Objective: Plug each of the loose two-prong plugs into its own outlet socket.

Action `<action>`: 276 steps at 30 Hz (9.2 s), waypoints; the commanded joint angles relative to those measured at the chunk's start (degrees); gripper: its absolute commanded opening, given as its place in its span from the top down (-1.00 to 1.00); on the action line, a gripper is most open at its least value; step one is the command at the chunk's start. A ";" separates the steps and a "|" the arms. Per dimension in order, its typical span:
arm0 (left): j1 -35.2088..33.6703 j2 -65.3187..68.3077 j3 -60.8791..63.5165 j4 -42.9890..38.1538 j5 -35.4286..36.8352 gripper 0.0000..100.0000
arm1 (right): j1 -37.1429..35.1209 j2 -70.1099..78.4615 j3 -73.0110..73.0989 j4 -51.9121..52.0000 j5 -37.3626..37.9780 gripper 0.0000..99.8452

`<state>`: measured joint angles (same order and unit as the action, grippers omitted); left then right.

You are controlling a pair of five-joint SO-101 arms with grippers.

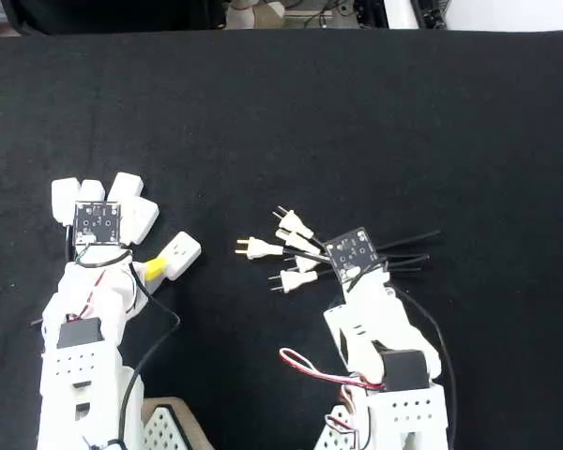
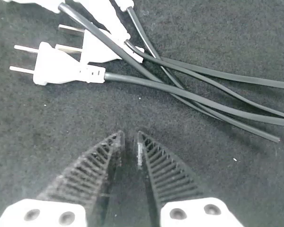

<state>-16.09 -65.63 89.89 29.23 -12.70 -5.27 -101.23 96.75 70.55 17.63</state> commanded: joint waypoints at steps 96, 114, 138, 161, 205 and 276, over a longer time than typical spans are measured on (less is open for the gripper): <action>19.47 31.91 -24.48 6.77 -15.56 0.39 | -0.62 0.31 0.13 0.26 -0.44 0.90; 18.33 37.19 -24.92 2.99 -16.26 0.37 | -0.62 0.31 0.13 0.26 -0.44 0.90; 19.56 34.46 -25.71 10.55 -15.56 0.61 | -0.62 0.31 0.13 0.26 -0.44 0.90; 37.49 -5.71 -11.56 32.35 -8.35 0.29 | -0.62 0.31 0.13 0.26 -0.44 0.90; 34.33 -16.00 -6.55 37.27 -19.43 0.51 | -0.62 0.31 0.13 0.26 -0.44 0.90; 37.58 27.96 -24.75 26.73 -21.80 0.58 | -0.62 0.31 0.13 0.26 -0.53 0.90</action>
<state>21.27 -41.10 67.47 58.51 -34.07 -5.27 -101.23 96.75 70.55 17.63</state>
